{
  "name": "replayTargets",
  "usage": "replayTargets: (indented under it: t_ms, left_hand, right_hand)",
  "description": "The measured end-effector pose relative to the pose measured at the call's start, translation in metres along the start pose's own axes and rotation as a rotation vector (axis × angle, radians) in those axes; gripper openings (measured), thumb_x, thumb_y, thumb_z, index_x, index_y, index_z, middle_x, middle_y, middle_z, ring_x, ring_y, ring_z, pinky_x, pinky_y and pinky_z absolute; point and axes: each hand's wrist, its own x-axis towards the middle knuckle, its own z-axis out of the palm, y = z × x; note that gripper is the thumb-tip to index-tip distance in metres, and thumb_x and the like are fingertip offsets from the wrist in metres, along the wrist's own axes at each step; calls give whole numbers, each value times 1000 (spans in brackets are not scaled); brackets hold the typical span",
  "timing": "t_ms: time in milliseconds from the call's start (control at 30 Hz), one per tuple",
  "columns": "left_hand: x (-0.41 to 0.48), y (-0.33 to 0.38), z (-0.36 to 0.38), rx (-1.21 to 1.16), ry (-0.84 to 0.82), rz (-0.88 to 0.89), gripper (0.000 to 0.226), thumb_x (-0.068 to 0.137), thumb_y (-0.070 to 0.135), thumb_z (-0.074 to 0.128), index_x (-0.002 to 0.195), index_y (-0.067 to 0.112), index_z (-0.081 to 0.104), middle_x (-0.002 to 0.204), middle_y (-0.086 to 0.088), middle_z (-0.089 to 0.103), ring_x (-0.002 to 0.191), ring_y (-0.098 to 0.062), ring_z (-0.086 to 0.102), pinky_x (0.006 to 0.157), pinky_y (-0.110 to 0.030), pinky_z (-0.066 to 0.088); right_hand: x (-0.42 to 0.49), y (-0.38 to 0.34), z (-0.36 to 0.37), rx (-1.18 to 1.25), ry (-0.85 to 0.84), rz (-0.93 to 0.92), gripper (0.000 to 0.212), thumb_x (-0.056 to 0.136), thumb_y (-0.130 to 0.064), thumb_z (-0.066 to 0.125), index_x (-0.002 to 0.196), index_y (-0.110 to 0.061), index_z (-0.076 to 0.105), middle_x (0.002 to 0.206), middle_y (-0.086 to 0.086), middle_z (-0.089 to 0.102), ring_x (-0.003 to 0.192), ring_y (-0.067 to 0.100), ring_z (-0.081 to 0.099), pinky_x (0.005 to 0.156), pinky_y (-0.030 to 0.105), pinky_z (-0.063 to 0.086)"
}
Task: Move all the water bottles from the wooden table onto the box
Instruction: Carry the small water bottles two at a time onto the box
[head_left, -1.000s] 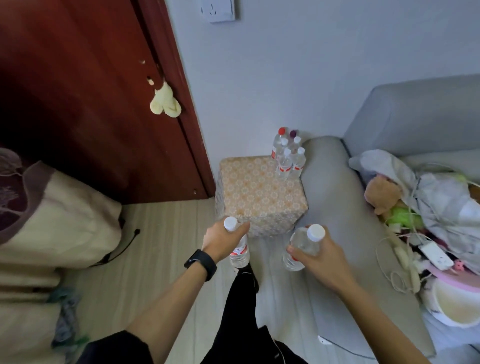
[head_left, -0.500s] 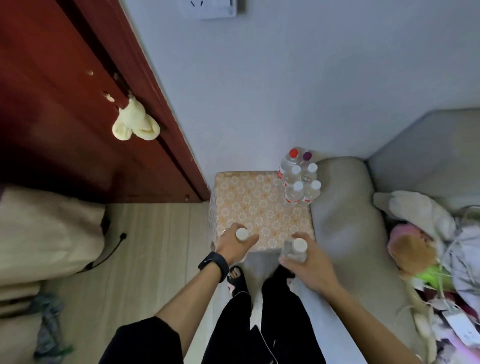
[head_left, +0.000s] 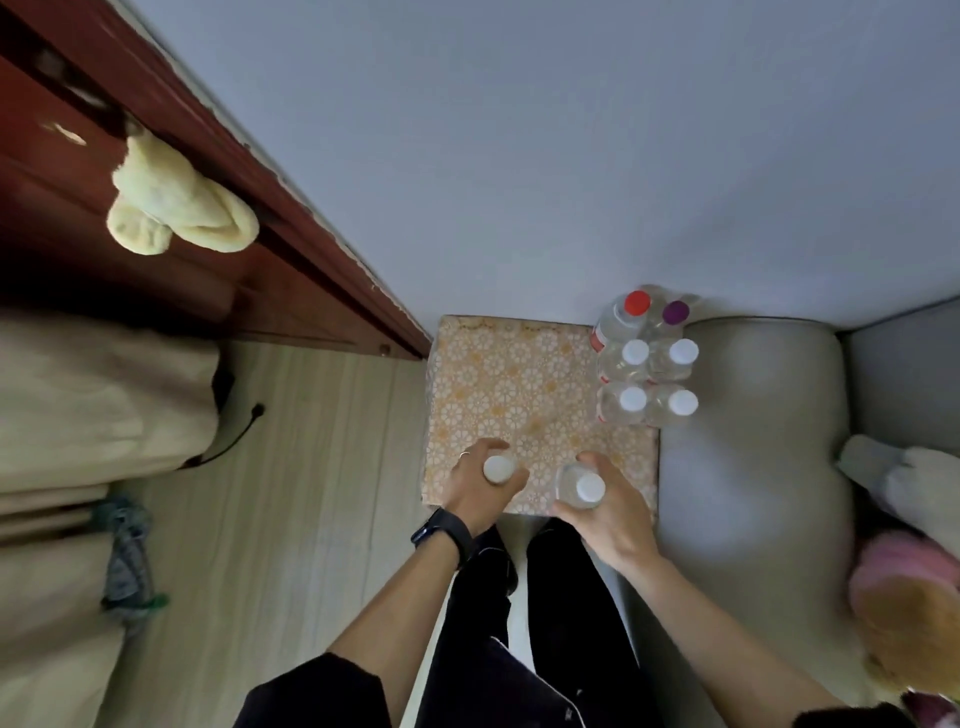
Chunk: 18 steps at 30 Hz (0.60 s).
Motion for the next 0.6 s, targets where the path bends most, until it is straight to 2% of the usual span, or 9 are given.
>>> replayTargets:
  t_ms: [133,200,267,300,400,467,533,600]
  left_hand:
    - [16,-6,17,42,24,41,48,82,47,74,125,35,55,124,8,58,107,-15,57,91,-39,52]
    - [21,-13,22,53,24,36,49,81,49,73,125,37,54,125,8,58,109,-16,58,92,-43,52]
    - [25,-21,24,48,16,20,49,81,51,72,125,41,53,128,11,56,110,-15,57,93,-44,52]
    - [25,-24,22,43,15,16,49,80,53,72,125,43,52,128,12,55,110,-14,57,94,-44,52]
    - [27,-32,16,41,-15,-7,60,77,57,76,128,45,49,130,15,52,112,-12,55,96,-39,50]
    - [25,-37,10,53,-54,-55,79,72,56,81,139,39,43,132,13,50,114,-13,52,98,-38,49]
    - [22,-43,6,103,-95,-87,88,70,55,81,144,38,35,132,10,52,116,-17,54,98,-41,50]
    - [18,-44,4,137,-122,-112,84,73,57,77,143,40,32,128,8,58,112,-20,59,95,-44,53]
  right_hand:
    - [26,11,10,80,6,9,68,74,-39,83,132,-35,50,126,-12,62,115,17,59,88,32,45]
    - [36,15,15,102,2,6,54,75,-37,82,120,-42,52,113,-21,64,105,11,62,81,22,45]
    - [42,15,18,107,1,-16,48,76,-34,81,112,-43,52,102,-26,62,94,4,61,72,10,39]
    - [44,15,19,97,2,-20,47,77,-34,81,113,-42,52,102,-25,63,93,3,61,71,11,40]
    - [49,13,21,63,-25,-29,53,79,-41,78,123,-39,49,117,-19,62,107,9,61,85,29,50]
    - [48,10,21,45,-31,-29,64,81,-49,76,135,-33,46,136,-10,57,124,15,56,99,39,48]
    - [44,2,17,46,-26,-4,75,83,-54,73,145,-28,41,148,-3,49,135,19,47,109,41,42]
    - [41,-2,13,15,-21,15,80,87,-57,68,152,-25,34,153,1,44,139,22,42,111,43,39]
